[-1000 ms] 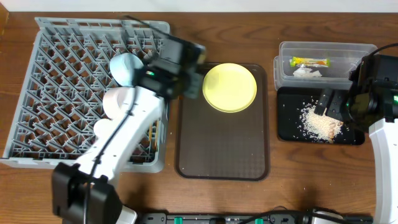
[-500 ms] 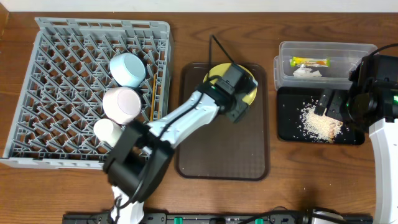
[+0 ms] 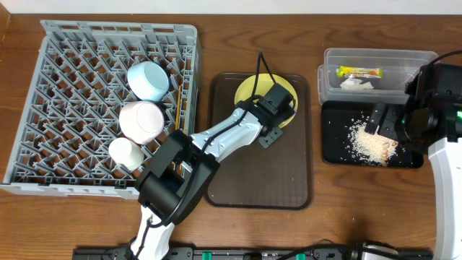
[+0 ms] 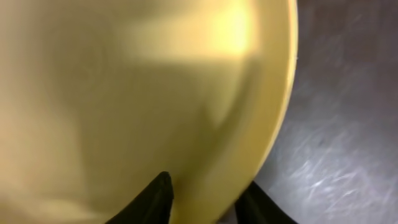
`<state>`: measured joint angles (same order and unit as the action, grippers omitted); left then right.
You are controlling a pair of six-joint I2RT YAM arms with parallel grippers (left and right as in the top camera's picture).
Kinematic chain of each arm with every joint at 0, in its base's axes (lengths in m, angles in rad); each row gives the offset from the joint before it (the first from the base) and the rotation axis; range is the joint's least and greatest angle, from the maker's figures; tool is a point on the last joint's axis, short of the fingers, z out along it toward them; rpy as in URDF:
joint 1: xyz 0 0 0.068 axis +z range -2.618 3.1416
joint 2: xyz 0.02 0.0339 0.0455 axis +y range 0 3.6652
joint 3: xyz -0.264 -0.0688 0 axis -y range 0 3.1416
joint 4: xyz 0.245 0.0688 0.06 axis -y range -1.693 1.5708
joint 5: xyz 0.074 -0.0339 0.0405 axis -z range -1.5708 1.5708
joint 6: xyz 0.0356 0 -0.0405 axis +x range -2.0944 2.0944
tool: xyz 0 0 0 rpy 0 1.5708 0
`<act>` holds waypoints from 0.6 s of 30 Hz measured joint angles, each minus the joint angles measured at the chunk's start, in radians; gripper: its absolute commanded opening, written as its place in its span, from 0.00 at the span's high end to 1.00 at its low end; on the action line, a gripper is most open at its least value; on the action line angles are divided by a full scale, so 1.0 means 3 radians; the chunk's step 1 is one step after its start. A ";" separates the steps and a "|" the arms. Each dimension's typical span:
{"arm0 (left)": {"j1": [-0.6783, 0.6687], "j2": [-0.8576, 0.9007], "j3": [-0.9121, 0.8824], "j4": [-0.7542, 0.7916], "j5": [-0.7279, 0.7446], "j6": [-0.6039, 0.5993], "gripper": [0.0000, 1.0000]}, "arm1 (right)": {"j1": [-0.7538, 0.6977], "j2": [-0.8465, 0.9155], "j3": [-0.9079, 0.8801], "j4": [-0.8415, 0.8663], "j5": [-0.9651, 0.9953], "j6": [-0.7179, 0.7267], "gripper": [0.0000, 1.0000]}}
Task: Sort waste into correct bins and load items into the dishwasher
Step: 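Drag and tilt the yellow plate up on its edge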
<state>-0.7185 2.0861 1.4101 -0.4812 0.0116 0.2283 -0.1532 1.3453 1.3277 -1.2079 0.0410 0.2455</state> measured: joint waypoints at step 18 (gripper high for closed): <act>-0.0037 -0.0003 0.0039 -0.0367 -0.0487 0.0005 0.74 | 0.0000 0.0000 0.0000 0.0000 0.0000 -0.0001 0.01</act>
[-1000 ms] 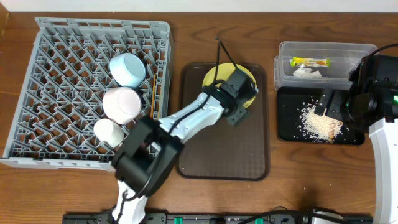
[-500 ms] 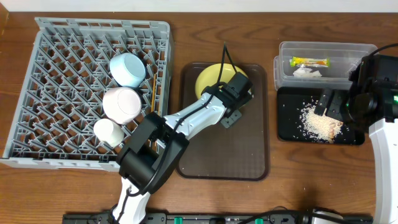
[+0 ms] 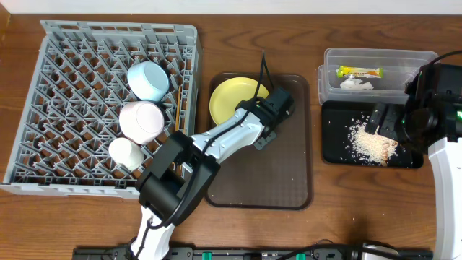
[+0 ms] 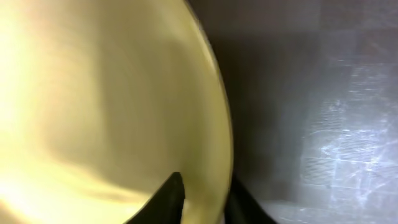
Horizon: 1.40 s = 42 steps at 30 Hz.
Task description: Sort waste into correct bins and load items into the dishwasher
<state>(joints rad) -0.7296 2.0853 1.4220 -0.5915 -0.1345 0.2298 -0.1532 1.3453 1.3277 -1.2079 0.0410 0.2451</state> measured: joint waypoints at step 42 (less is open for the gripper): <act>-0.0215 -0.0773 -0.0083 -0.0023 -0.1251 0.0134 0.92 | 0.0000 0.0000 0.0000 -0.0001 0.0000 0.0000 0.01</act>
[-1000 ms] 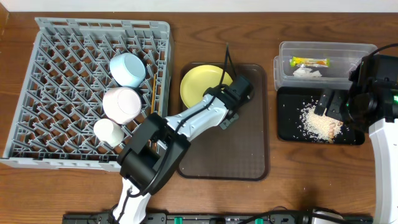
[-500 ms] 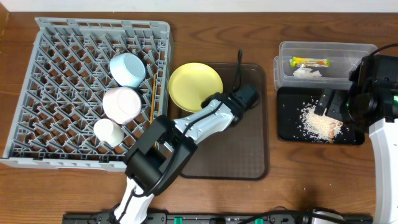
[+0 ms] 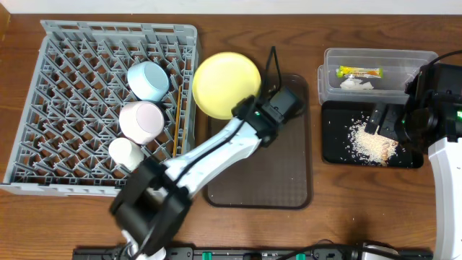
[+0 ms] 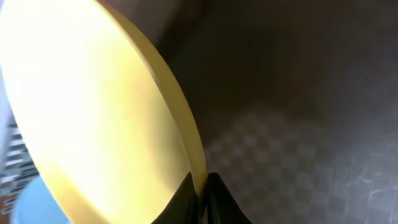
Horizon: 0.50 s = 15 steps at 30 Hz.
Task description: Sort waste into correct bins and load items into the dishwasher
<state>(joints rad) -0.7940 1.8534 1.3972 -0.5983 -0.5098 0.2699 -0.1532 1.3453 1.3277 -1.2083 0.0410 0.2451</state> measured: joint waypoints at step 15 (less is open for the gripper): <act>0.0863 -0.0813 0.0000 -0.0003 0.1124 -0.0155 0.92 | 0.0000 0.0000 0.0000 -0.0010 0.0000 0.0001 0.01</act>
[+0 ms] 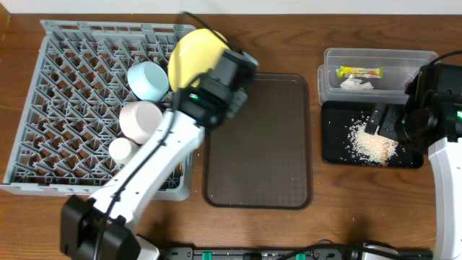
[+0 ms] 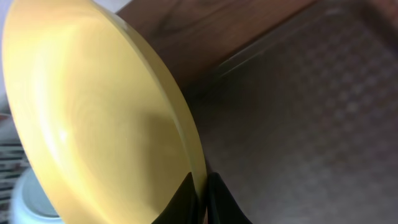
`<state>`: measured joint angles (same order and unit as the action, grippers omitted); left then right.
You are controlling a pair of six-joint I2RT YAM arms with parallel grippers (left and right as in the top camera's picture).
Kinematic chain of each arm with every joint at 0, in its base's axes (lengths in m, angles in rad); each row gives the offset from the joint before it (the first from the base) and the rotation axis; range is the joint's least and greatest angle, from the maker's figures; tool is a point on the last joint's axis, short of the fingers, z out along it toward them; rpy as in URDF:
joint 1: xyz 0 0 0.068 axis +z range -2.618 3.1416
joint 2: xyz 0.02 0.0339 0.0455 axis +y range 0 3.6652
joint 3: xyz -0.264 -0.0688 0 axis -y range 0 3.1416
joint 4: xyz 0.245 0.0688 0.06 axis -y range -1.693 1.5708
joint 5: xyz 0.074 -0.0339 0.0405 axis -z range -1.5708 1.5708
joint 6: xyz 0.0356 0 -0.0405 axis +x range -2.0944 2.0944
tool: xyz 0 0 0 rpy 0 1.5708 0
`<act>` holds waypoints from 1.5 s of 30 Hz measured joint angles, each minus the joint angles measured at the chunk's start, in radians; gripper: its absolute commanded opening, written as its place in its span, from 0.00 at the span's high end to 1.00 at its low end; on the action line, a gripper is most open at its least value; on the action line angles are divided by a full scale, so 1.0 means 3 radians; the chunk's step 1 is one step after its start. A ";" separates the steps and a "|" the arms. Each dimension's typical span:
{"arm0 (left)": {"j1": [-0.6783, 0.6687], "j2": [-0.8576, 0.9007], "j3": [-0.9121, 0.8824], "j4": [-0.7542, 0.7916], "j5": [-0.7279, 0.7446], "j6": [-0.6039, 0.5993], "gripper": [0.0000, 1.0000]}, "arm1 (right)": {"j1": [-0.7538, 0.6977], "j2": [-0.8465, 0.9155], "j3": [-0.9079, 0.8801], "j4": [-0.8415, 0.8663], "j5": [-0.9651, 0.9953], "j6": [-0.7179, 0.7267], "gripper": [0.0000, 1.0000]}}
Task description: Sort waste into correct bins and load items into the dishwasher
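Observation:
My left gripper [image 2: 200, 199] is shut on the rim of a yellow plate [image 2: 93, 112], which it holds tilted on edge. From overhead the yellow plate [image 1: 189, 52] hangs above the right edge of the grey dish rack [image 1: 65, 108], partly covered by my left gripper [image 1: 216, 76]. In the rack lie a blue cup [image 1: 147, 78], a pink cup [image 1: 140, 120] and a small white cup [image 1: 123, 150]. My right gripper [image 1: 386, 123] hovers over the black bin [image 1: 336, 144] with food crumbs; its jaw state does not show.
An empty brown tray [image 1: 260, 144] lies at the table's middle. A clear bin [image 1: 375, 72] with a wrapper and paper stands at the back right, behind the black bin. Pencil-like sticks [image 1: 175, 108] lie in the rack near its right side.
My left arm has carried the yellow plate up and to the left, from above the tray's back left corner to above the rack's right edge. The right arm has not moved.
The plate first lay on the tray's back part with my left gripper closing on its rim. Then it had slid left on the tray. Later it was lifted, tilted, off the tray. Now it hangs over the rack's right edge.

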<state>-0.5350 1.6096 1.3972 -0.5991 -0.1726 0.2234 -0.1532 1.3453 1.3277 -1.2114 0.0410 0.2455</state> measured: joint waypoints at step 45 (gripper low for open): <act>0.1464 -0.0042 0.0000 0.0264 0.2661 -0.1044 0.64 | 0.0000 0.0000 0.0000 -0.0003 -0.0001 -0.0001 0.01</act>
<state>-0.0959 1.5970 1.3972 -0.5198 0.6258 -0.0898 -0.1532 1.3453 1.3277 -1.2121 0.0406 0.2451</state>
